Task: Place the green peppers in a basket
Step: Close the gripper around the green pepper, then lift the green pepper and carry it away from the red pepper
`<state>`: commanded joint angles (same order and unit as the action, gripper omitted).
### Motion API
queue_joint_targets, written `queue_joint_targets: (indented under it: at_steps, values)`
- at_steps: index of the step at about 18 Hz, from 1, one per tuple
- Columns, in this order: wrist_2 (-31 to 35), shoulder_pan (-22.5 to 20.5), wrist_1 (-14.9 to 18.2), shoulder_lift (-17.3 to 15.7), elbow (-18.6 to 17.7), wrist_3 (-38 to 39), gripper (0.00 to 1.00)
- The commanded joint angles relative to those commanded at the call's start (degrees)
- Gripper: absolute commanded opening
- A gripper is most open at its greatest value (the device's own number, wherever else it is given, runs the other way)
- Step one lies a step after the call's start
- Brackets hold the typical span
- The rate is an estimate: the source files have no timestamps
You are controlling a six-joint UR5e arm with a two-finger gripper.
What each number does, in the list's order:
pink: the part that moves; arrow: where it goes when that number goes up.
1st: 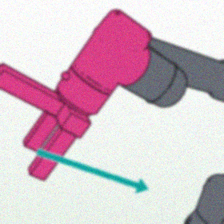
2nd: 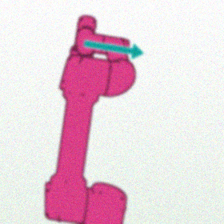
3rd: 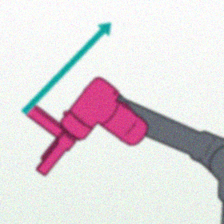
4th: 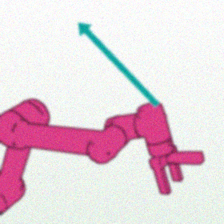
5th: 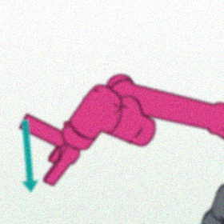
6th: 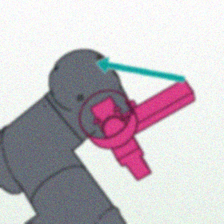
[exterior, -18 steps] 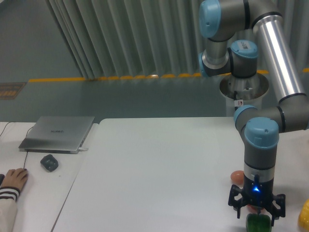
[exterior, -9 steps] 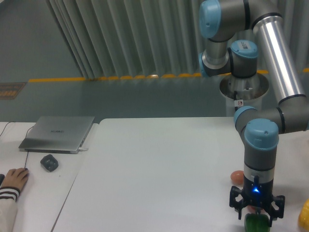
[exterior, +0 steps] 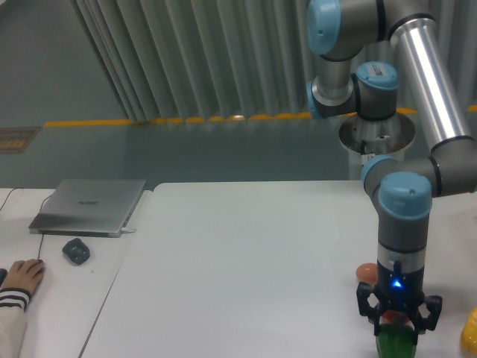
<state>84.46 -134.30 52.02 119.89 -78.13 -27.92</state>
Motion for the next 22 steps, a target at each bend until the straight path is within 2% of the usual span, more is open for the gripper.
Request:
queue_joint_targets:
  at_steps: [3, 7, 10, 13, 16, 18, 22]
  values:
    - [0.18, -0.52, 5.61, -2.64, -1.40, -10.45, 0.55]
    - [0.27, -3.68, 11.33, -7.47, -5.00, -27.32, 0.55]
    - [0.96, -6.23, 17.30, -9.50, -5.28, -38.75, 0.55]
    - [5.62, -8.26, 22.49, -11.08, -5.28, -51.23, 0.55]
    - [5.80, -11.59, 25.57, -11.26, -5.28, -62.04, 0.55]
    - [5.72, -14.49, 27.59, -12.74, -5.28, -71.70, 0.55]
    - [5.45, -19.59, 29.80, -13.19, -5.19, -84.56, 0.55]
